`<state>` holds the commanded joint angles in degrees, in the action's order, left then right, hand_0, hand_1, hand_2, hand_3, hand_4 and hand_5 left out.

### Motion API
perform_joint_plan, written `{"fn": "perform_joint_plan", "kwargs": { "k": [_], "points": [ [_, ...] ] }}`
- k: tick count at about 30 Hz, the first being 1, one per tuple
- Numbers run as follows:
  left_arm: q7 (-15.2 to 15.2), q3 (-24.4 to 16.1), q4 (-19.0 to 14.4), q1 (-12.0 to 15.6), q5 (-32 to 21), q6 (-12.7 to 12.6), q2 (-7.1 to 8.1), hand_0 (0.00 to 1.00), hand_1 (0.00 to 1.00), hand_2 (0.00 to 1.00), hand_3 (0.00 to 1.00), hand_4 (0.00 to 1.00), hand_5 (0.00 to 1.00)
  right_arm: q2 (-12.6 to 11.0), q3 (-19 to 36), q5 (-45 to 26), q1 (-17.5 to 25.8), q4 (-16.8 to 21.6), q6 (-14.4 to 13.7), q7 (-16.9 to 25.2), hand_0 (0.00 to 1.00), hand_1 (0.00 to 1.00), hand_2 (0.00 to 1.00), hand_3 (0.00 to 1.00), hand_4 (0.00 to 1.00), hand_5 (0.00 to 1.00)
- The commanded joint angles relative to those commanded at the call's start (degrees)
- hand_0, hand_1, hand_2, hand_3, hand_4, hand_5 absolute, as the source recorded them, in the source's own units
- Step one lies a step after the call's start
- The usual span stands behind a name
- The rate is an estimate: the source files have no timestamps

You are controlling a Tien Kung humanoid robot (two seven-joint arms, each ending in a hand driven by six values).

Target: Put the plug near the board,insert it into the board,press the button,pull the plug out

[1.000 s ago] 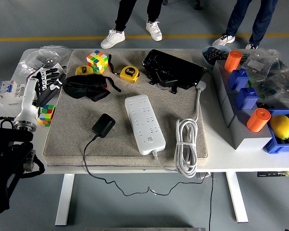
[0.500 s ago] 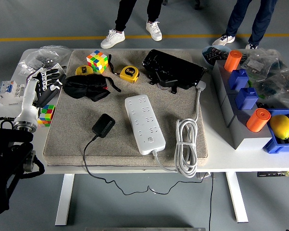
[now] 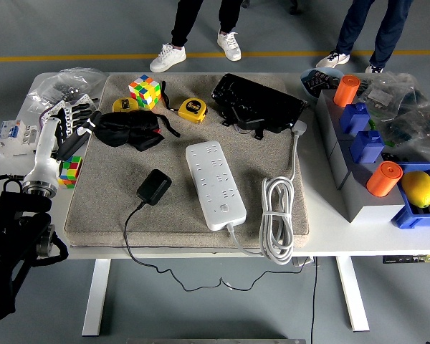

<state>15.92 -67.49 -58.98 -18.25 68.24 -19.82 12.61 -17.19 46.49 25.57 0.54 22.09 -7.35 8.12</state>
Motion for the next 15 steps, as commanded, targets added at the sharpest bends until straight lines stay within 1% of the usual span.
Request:
{"fn": "perform_joint_plan", "kwargs": {
  "k": [15],
  "points": [
    [-0.2,-0.6,-0.3,-0.1,0.1,0.1,-0.29,0.71,0.716,0.74,0.729,0.919,0.661,0.3,0.4,-0.1,0.0,-0.2,0.0,0.0,0.602,0.596,0.551,0.548,0.786,0.303]
  ]
}}
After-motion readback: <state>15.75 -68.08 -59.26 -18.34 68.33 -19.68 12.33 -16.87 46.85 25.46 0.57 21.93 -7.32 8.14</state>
